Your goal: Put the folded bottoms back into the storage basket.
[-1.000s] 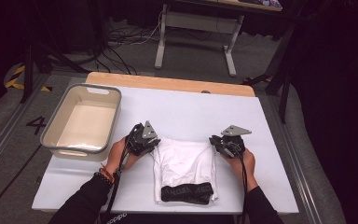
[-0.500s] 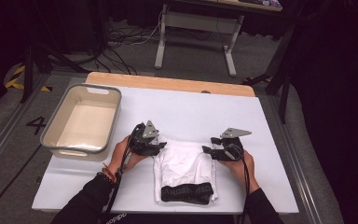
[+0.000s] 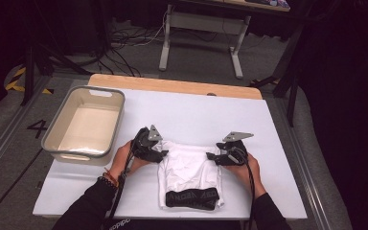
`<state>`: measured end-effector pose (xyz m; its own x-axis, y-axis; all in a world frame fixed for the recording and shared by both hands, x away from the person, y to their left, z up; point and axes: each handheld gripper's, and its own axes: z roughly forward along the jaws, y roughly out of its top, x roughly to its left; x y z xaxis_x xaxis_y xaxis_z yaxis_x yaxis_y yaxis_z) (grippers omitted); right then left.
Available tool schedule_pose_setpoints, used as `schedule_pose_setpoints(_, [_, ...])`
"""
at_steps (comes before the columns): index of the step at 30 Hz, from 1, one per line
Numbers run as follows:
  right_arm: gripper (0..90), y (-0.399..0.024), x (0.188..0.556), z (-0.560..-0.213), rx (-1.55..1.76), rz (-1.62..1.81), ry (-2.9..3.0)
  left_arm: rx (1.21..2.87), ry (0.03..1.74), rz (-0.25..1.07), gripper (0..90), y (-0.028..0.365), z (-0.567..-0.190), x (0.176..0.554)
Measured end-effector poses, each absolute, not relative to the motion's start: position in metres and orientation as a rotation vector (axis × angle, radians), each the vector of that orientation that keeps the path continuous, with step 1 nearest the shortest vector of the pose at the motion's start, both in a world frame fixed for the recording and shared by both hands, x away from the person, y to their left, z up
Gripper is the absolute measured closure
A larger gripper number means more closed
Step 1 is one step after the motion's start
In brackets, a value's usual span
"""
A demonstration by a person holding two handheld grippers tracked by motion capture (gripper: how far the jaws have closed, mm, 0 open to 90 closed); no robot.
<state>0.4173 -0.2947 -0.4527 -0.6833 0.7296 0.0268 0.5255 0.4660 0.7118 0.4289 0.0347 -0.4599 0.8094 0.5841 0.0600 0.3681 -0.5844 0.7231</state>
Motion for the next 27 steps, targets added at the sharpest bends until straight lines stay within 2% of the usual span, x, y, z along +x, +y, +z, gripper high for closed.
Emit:
schedule_pose_setpoints(4, [34.5,-0.295,0.417,-0.453,1.073,1.033,2.435,2.253,0.708,0.336,27.3,0.036,-0.461,0.430])
schedule_pose_setpoints(5, [37.7,-0.293,0.416,-0.453,1.064,1.022,2.438,2.258,0.688,0.282,33.9,0.037,-0.460,0.429])
schedule_pose_setpoints(8, [48.0,-0.294,0.413,-0.452,1.050,1.046,2.453,2.270,0.688,0.249,36.3,0.036,-0.460,0.427])
schedule_pose_setpoints(9, [48.0,-0.294,0.413,-0.452,1.050,1.046,2.453,2.268,0.694,0.230,36.3,0.036,-0.460,0.427])
schedule_pose_setpoints(10, [56.7,-0.295,0.411,-0.452,1.034,1.063,2.467,2.264,0.709,0.226,38.3,0.036,-0.460,0.426])
schedule_pose_setpoints(11, [56.7,-0.295,0.411,-0.452,1.034,1.063,2.467,2.270,0.703,0.227,38.3,0.036,-0.460,0.425])
schedule_pose_setpoints(12, [63.6,-0.296,0.410,-0.452,1.032,1.078,2.484,2.271,0.693,0.221,45.0,0.035,-0.459,0.423])
schedule_pose_setpoints(14, [66.8,-0.296,0.409,-0.452,1.031,1.086,2.491,2.275,0.692,0.216,48.0,0.035,-0.458,0.422])
schedule_pose_setpoints(15, [73.5,-0.296,0.409,-0.452,1.031,1.100,2.505,2.279,0.679,0.206,57.3,0.033,-0.457,0.420])
schedule_pose_setpoints(17, [77.8,-0.296,0.408,-0.452,1.035,1.114,2.517,2.284,0.672,0.203,62.7,0.032,-0.457,0.418])
schedule_pose_setpoints(18, [78.5,-0.296,0.407,-0.452,1.034,1.113,2.517,2.292,0.661,0.203,68.3,0.031,-0.456,0.417])
schedule_pose_setpoints(21, [80.1,-0.296,0.406,-0.451,1.033,1.115,2.520,2.303,0.642,0.214,75.8,0.030,-0.455,0.415])
schedule_pose_setpoints(27, [81.6,-0.295,0.403,-0.449,1.004,1.086,2.506,2.320,0.617,0.271,80.3,0.028,-0.453,0.414])
